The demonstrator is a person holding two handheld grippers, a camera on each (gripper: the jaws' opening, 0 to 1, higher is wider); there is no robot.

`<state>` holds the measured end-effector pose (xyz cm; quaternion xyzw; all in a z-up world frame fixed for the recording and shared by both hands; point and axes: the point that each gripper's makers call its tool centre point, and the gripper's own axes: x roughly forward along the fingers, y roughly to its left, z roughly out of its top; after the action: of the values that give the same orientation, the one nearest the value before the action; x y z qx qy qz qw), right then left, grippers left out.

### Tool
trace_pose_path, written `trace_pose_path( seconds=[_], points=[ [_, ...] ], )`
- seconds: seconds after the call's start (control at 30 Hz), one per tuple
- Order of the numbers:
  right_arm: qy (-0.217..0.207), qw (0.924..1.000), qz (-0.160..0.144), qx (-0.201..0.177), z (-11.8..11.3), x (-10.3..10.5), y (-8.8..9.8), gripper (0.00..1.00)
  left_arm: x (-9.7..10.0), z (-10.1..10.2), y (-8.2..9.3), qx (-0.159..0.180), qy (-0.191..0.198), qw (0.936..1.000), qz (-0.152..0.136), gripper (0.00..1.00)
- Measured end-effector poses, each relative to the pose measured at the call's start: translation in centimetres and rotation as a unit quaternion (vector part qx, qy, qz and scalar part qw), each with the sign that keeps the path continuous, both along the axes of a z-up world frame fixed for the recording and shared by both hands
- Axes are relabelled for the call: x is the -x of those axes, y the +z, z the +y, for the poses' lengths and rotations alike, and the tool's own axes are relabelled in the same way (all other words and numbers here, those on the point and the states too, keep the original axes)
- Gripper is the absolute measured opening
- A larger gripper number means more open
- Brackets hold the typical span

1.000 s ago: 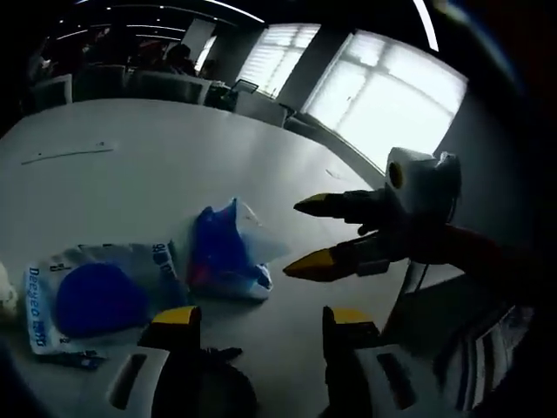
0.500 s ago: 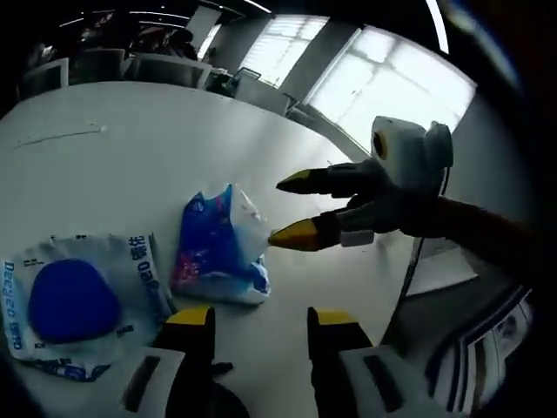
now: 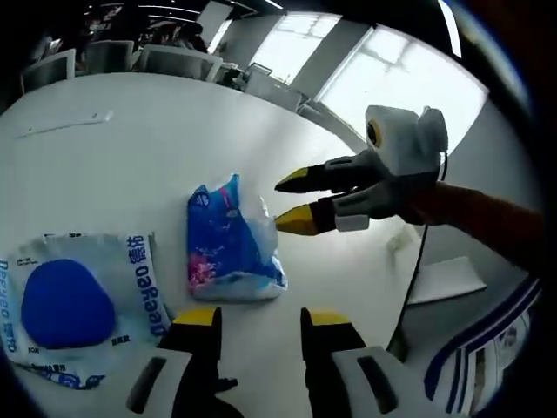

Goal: Arrange the tabletop items into an orderly group along one side of the table until the central work area is clear of visible clutter.

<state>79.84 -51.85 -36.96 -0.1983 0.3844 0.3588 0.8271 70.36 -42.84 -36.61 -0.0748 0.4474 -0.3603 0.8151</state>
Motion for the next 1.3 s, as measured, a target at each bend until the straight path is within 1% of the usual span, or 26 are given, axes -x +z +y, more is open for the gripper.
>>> trace_pose_path(
  seconds=[0.03,0.07,0.1,0.13,0.2,0.27,0.37,0.43,0.47,0.53,0.63,0.7,0.77,0.83,0.9,0.97,1.1,1.2,1.3],
  points=[
    [0.004,0.9998,0.011,-0.017,0.7,0.4,0.2,0.28,0.0,-0.1,-0.1,0.001,0.0,1.0,0.003,0.34],
    [0.014,0.9983,0.036,-0.044,1.5,1.2,0.8,0.27,0.2,-0.1,0.0,0.002,0.0,1.0,0.006,0.34],
    [0.02,0.9979,0.032,-0.053,1.7,1.1,1.1,0.29,0.2,-0.2,0.0,0.002,0.001,1.0,0.006,0.34],
    [0.033,0.9985,0.008,-0.042,1.6,0.9,1.9,0.31,0.3,-0.3,0.0,0.001,-0.001,1.0,0.004,0.34],
    [0.037,0.9987,0.006,-0.035,1.1,0.7,2.5,0.33,0.4,-0.6,-0.1,-0.002,-0.007,1.0,0.002,0.34],
    [0.042,0.9987,-0.006,-0.028,0.6,0.0,3.1,0.34,0.3,-0.8,-0.2,-0.002,-0.004,1.0,0.005,0.34],
    [0.044,0.9987,-0.012,-0.022,0.4,-0.7,3.3,0.35,0.4,-1.0,-0.4,-0.004,-0.003,1.0,0.006,0.35],
    [0.051,0.9983,-0.003,-0.029,0.4,-0.9,3.2,0.35,0.4,-1.0,-0.4,-0.005,-0.002,1.0,0.007,0.35],
    [0.049,0.9983,-0.003,-0.031,0.2,-1.4,3.1,0.35,0.5,-1.0,-0.3,-0.006,-0.001,1.0,0.008,0.35],
    [0.04,0.9988,-0.004,-0.026,-0.1,-2.0,2.7,0.34,0.3,-1.1,-0.4,-0.007,-0.002,0.9999,0.007,0.35],
    [0.034,0.9992,-0.003,-0.022,-0.2,-2.4,2.3,0.33,0.0,-1.4,-0.5,-0.006,-0.001,0.9999,0.009,0.34],
    [0.034,0.9993,0.006,-0.009,-0.2,-3.0,1.2,0.33,0.0,-1.3,-0.5,-0.007,0.001,0.9999,0.008,0.34],
    [0.047,0.9986,0.023,0.003,-0.1,-2.8,-0.1,0.33,-0.3,-1.3,-0.6,-0.005,0.006,0.9999,0.012,0.34],
    [0.052,0.9982,0.029,0.007,-0.1,-2.8,-0.6,0.34,-0.5,-1.3,-0.7,-0.005,0.009,0.9998,0.017,0.31],
    [0.056,0.998,0.028,0.01,0.0,-3.2,-1.1,0.35,-0.5,-1.3,-0.8,-0.006,0.013,0.9997,0.02,0.29],
    [0.058,0.9978,0.032,0.002,0.2,-3.3,-1.1,0.33,-0.6,-1.4,-1.1,-0.005,0.014,0.9996,0.024,0.27],
    [0.057,0.9979,0.03,-0.005,0.4,-3.6,-1.6,0.27,-0.6,-1.6,-1.2,-0.006,0.013,0.9996,0.026,0.27],
    [0.053,0.9982,0.027,-0.007,0.2,-4.0,-1.9,0.22,-0.8,-1.8,-1.5,-0.006,0.017,0.9994,0.029,0.26],
    [0.049,0.9983,0.03,-0.01,0.1,-3.9,-2.0,0.18,-0.9,-1.9,-1.6,-0.009,0.021,0.9993,0.03,0.25]
  ],
)
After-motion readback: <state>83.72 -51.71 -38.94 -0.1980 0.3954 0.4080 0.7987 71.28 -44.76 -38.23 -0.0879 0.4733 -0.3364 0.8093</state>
